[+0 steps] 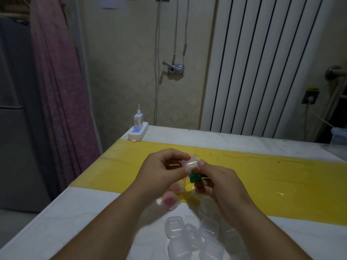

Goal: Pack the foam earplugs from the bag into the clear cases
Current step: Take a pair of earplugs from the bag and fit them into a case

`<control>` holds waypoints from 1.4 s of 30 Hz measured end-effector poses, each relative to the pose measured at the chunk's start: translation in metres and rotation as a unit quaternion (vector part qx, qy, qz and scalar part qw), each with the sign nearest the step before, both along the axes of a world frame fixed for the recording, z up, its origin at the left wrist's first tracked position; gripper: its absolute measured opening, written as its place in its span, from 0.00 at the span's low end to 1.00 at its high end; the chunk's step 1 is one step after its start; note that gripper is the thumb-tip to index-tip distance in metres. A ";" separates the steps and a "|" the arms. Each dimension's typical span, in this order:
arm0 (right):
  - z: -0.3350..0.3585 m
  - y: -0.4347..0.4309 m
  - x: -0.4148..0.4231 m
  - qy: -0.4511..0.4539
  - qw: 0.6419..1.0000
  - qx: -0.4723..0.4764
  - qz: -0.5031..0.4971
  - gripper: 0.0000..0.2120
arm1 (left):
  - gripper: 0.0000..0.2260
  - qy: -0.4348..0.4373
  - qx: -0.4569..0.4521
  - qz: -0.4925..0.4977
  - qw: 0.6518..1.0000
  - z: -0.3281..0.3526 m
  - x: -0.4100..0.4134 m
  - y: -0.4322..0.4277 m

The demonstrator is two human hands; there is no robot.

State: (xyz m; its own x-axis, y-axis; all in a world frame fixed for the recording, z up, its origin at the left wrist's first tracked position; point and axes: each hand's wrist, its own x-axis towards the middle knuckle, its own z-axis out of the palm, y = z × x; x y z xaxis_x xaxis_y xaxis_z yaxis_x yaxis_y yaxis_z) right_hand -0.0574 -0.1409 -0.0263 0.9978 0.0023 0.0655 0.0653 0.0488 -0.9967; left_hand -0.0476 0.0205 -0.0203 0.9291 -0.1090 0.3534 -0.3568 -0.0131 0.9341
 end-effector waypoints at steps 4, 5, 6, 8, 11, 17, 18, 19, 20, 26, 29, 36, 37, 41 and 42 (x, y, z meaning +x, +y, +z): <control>-0.003 0.001 0.001 -0.029 0.999 -0.022 0.005 0.11 | 0.10 -0.037 0.068 0.024 0.997 -0.005 0.003 -0.002; -0.003 0.001 0.002 -0.034 0.999 -0.029 0.004 0.10 | 0.10 -0.050 0.087 0.035 0.994 -0.006 0.003 -0.002; -0.003 0.001 0.001 -0.038 0.999 -0.038 0.004 0.11 | 0.09 -0.059 0.101 0.046 0.992 -0.007 0.003 -0.003; -0.004 0.001 0.001 -0.047 0.997 -0.058 0.008 0.11 | 0.08 -0.069 0.115 0.070 0.989 -0.008 0.003 -0.005; -0.003 0.003 0.000 -0.060 0.994 -0.086 0.010 0.12 | 0.08 -0.080 0.131 0.086 0.984 -0.008 0.003 -0.005; -0.002 0.005 -0.002 -0.074 0.989 -0.123 -0.024 0.13 | 0.11 -0.079 0.128 0.088 0.985 -0.008 0.000 -0.008; -0.003 0.004 -0.001 -0.073 0.989 -0.126 -0.033 0.12 | 0.10 -0.069 0.110 0.090 0.987 -0.006 0.000 -0.008; -0.003 0.004 0.000 -0.069 0.989 -0.127 -0.043 0.11 | 0.09 -0.054 0.081 0.094 0.991 -0.004 0.000 -0.008; -0.004 0.004 0.001 -0.064 0.989 -0.124 -0.050 0.10 | 0.09 -0.039 0.049 0.096 0.993 -0.002 0.001 -0.006; -0.001 0.001 0.005 -0.057 0.993 -0.092 -0.042 0.09 | 0.20 -0.003 0.028 0.040 0.999 0.001 -0.003 -0.006; -0.002 0.000 0.004 -0.052 0.994 -0.090 -0.043 0.09 | 0.19 0.031 0.042 0.014 0.999 0.002 -0.004 -0.005; 0.003 -0.005 0.002 -0.068 0.989 -0.044 -0.124 0.07 | 0.17 0.003 0.139 0.081 0.987 -0.003 0.004 -0.002; 0.005 -0.007 0.000 -0.090 0.983 -0.056 -0.148 0.09 | 0.17 0.003 0.141 0.091 0.986 -0.003 0.005 -0.002; 0.008 -0.001 -0.008 -0.157 0.976 -0.070 -0.133 0.13 | 0.16 -0.003 0.143 0.099 0.985 -0.004 0.005 -0.003; 0.008 0.001 -0.009 -0.167 0.975 -0.077 -0.125 0.13 | 0.16 -0.006 0.141 0.094 0.985 -0.004 0.004 -0.004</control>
